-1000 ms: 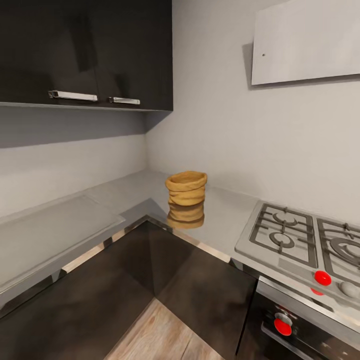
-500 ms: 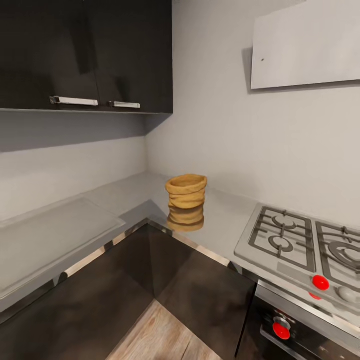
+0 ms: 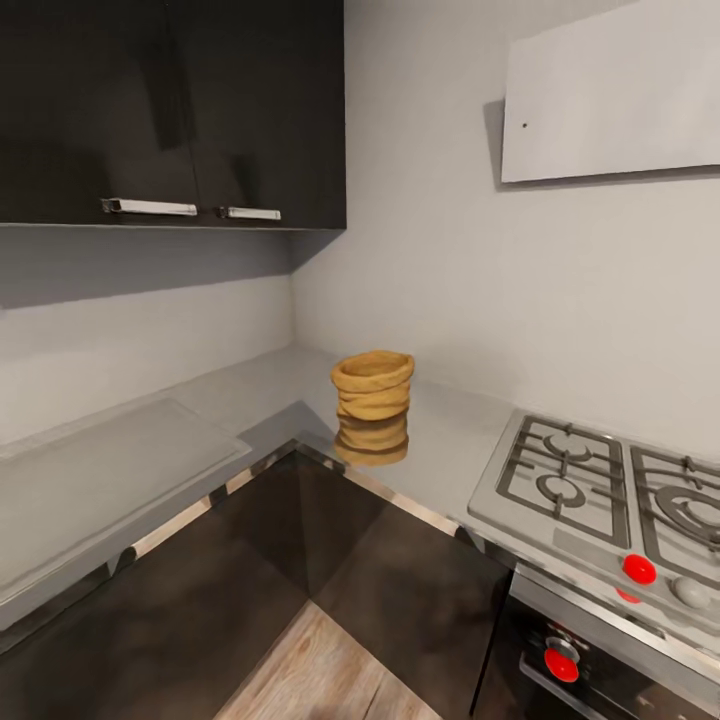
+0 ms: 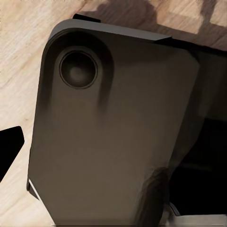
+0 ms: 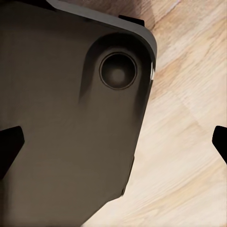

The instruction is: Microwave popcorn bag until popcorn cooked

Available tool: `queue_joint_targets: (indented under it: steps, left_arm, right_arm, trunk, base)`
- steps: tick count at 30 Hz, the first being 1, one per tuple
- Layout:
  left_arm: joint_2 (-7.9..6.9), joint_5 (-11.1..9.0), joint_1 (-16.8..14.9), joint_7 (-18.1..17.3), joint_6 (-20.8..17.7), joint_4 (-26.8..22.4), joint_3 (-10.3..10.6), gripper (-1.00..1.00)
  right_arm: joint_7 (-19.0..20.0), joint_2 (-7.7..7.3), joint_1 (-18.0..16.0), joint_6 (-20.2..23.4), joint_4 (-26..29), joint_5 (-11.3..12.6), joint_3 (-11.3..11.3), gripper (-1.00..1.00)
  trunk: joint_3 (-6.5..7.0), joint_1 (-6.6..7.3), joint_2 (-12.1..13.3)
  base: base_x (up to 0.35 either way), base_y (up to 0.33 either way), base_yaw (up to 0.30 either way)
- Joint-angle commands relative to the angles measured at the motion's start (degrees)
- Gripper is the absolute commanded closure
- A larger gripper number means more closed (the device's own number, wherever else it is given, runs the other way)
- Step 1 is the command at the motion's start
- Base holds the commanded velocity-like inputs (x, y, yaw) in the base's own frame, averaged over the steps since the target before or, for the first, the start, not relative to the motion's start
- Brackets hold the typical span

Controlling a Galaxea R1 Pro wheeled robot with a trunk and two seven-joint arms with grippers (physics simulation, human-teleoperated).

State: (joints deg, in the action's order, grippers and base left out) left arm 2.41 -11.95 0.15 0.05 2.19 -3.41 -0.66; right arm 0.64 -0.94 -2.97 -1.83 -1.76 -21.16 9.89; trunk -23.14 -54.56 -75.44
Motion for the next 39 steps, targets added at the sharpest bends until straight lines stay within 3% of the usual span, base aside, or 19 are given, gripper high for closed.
queue_joint_targets:
  steps: [1,37,39]
  left_arm:
    - [0.03,-0.35,0.02,-0.01,0.1,-0.04,-0.04,-1.0]
    - [-0.04,-0.35,0.03,0.0,0.1,-0.02,-0.04,-1.0]
    - [-0.04,-0.35,0.03,-0.03,0.1,-0.02,-0.04,-1.0]
  right_arm:
    - [0.07,-0.03,-0.07,-0.19,-0.17,-0.46,0.48,-1.0]
    - [0.07,0.06,-0.08,-0.1,-0.17,-0.46,0.48,-1.0]
    - [0.07,0.09,-0.09,-0.1,-0.17,-0.46,0.48,-1.0]
  trunk:
    - [0.14,0.23,0.38]
    - [6.6,8.13,14.82]
    - [6.6,8.13,14.82]
  base:
    - [0.0,0.0,0.0]
    - [0.0,0.0,0.0]
    - [0.0,0.0,0.0]
